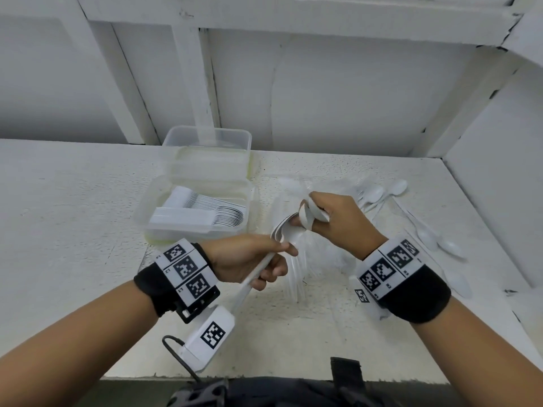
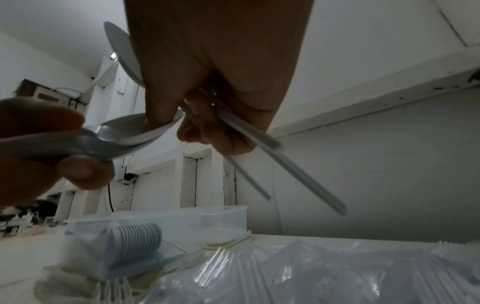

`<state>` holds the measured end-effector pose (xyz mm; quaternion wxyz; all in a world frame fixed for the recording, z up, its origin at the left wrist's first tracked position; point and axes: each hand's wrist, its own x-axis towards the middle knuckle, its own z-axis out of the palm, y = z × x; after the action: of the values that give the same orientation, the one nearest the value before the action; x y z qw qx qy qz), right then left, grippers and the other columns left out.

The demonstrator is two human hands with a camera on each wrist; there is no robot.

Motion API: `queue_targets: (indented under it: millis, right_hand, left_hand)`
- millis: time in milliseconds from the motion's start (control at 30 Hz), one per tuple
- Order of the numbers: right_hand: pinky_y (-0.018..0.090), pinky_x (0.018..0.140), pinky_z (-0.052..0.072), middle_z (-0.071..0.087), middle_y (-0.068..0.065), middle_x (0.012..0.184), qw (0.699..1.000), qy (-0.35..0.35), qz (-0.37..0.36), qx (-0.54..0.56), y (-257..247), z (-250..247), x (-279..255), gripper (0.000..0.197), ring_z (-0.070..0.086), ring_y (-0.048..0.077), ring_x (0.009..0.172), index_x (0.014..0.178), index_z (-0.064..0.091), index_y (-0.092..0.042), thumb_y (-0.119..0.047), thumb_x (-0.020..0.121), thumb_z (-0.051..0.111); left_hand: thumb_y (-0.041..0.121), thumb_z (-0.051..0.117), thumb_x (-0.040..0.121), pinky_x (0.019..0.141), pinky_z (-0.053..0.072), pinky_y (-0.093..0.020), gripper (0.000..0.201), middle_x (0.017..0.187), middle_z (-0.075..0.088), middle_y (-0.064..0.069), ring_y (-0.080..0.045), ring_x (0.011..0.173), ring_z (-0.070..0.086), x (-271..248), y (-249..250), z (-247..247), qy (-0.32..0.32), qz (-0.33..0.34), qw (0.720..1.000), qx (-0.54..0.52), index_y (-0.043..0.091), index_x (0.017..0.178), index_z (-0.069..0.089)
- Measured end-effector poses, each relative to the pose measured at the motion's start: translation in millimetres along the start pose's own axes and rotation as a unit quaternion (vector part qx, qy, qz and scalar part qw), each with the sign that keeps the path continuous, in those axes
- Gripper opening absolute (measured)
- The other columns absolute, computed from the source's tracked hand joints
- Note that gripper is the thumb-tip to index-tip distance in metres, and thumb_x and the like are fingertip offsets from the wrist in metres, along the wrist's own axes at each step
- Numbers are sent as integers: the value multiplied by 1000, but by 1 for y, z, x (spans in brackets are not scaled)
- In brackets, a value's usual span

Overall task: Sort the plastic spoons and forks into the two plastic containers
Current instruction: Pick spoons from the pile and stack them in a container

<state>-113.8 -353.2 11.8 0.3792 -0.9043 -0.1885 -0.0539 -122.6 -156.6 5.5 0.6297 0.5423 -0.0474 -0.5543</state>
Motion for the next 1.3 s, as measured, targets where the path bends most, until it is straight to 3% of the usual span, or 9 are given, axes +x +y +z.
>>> queue_targets:
  millis: [100,300,467,600,700,933,1000,1167,1300]
  right_hand:
    - [36,62,44,63,15,71,997,19,36,67,-6,3,-1,27,58,27,67,76,61,3,-20,78,75]
    - [12,58,40,61,-11,68,988,14,72,134,-19,12,-3,16,54,0,62,73,60,-19,-16,77,75]
    - [33,59,44,54,0,78,981,50,133,136,-19,7,-2,24,51,12,63,103,37,-13,-17,91,57]
    - [21,57,40,63,-1,75,954,56,187,226,-20,4,-5,7,49,1,53,89,50,-14,-19,92,54]
    - [19,47,36,66,1,72,928,64,198,308,-28,4,-9,24,45,8,47,81,60,-14,-27,97,48]
    - [17,36,27,56,4,48,898,-92,161,398,-44,5,-15,34,34,9,30,80,62,-8,-25,99,40]
    - [16,34,28,56,1,47,900,-126,160,385,-50,9,-14,32,35,8,29,85,59,-6,-25,100,38]
    - [22,46,43,66,2,69,917,-116,175,339,-52,17,-14,33,52,11,52,104,63,-4,-30,98,42]
    - [25,74,54,72,-2,88,920,-11,188,343,-39,17,-17,31,66,9,86,102,68,-16,-32,97,42]
  left_hand:
    - [30,45,83,49,43,-21,24,55,49,0,-11,51,49,0,-2,2,-17,15,1000,1,14,100,49]
    - [10,41,74,49,44,-24,21,49,37,1,-13,45,43,5,5,11,8,32,999,-34,11,94,48]
    - [10,35,93,43,26,-18,19,52,31,4,-8,43,29,9,9,7,141,71,986,-49,12,84,52]
    - [17,37,98,45,28,-19,22,52,37,4,-8,45,35,14,9,4,220,139,965,-39,11,82,49]
    - [21,39,99,49,28,-20,18,59,37,3,-9,51,34,19,8,6,290,186,939,-5,13,86,48]
    - [54,54,85,51,29,-21,45,56,40,3,-8,48,35,11,19,9,239,303,923,1,10,82,49]
    - [47,56,85,47,30,-18,43,49,39,-1,-8,42,36,9,21,14,222,332,915,54,5,81,49]
    - [37,55,91,55,40,-26,34,64,47,-8,-16,54,46,8,23,10,279,343,897,-19,4,84,50]
    - [27,44,97,69,55,-27,29,76,68,-4,-16,72,65,-1,28,-5,312,367,870,-105,7,81,58]
